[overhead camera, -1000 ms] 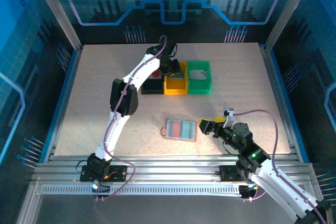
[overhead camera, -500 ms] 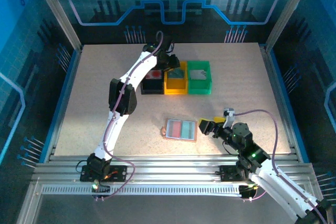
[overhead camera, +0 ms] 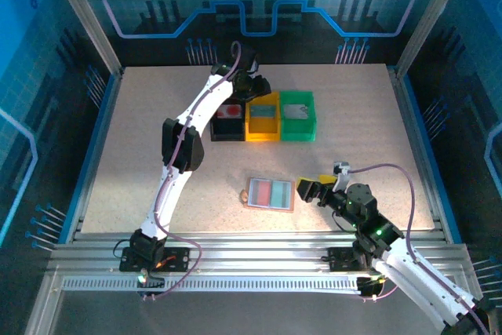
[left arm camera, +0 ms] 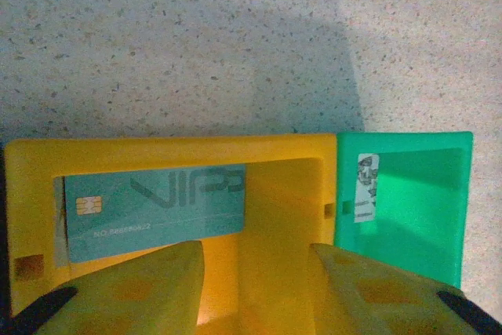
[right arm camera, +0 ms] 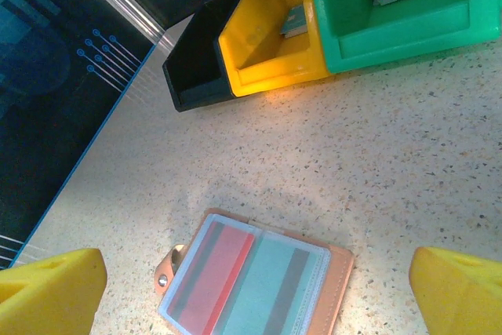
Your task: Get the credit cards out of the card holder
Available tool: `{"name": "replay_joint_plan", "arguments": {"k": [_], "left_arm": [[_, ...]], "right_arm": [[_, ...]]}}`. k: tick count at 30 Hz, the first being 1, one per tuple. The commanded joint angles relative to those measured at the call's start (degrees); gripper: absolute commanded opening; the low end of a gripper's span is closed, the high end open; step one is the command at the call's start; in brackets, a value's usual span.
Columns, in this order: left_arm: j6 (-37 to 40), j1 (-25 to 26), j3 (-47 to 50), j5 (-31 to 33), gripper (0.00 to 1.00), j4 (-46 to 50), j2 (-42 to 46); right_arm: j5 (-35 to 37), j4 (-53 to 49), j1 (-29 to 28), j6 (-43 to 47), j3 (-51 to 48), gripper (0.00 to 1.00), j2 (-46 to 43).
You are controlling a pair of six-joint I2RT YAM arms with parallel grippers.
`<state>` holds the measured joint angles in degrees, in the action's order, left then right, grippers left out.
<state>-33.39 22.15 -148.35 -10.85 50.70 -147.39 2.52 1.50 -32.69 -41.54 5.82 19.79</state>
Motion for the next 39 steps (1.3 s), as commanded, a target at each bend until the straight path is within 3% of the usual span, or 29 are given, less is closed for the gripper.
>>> {"name": "replay_joint_plan", "arguments": {"k": [1, 7, 13, 18, 24, 31, 32, 39], "left_arm": [[-0.87, -0.9, -2.19, -1.65, 0.42, -0.45, 1.41], [-0.02, -0.16, -2.1, -2.65, 0.52, -2.41, 7.6], [8.99, 4.78, 2.55, 2.83, 0.65, 1.86, 18.08], [12.9, 11.16, 25.36, 11.73, 0.81, -3.71, 34.86], [3.78, 13.15, 57.55, 10.53, 0.86, -18.04, 55.01], [-4.45, 15.2, 82.47, 9.98, 0.93, -25.95, 70.66], [-4.81, 15.81, 84.79, 10.41, 0.99, -25.9, 72.3], [-10.89, 18.8, 101.5, 15.22, 0.99, -27.89, 83.9]], "right_arm": [[0.52, 1.79, -0.67, 0.58, -0.21, 1.0, 0.07], [0.9, 1.86, -0.75, 0.78, -0.3, 1.0, 0.36], [0.9, 2.3, -0.71, 1.15, -0.16, 1.0, 1.43], [0.31, 3.0, -0.83, 2.03, 0.24, 1.0, 3.5], [-0.75, 4.53, -1.16, 3.07, 1.16, 0.99, 8.31], [-2.73, 6.57, -2.25, 5.17, 3.01, 0.79, 15.81], [-3.22, 6.84, -2.43, 5.52, 3.53, 0.75, 17.21], [-4.24, 7.34, -5.36, 8.17, 7.33, 0.61, 27.01]]}}
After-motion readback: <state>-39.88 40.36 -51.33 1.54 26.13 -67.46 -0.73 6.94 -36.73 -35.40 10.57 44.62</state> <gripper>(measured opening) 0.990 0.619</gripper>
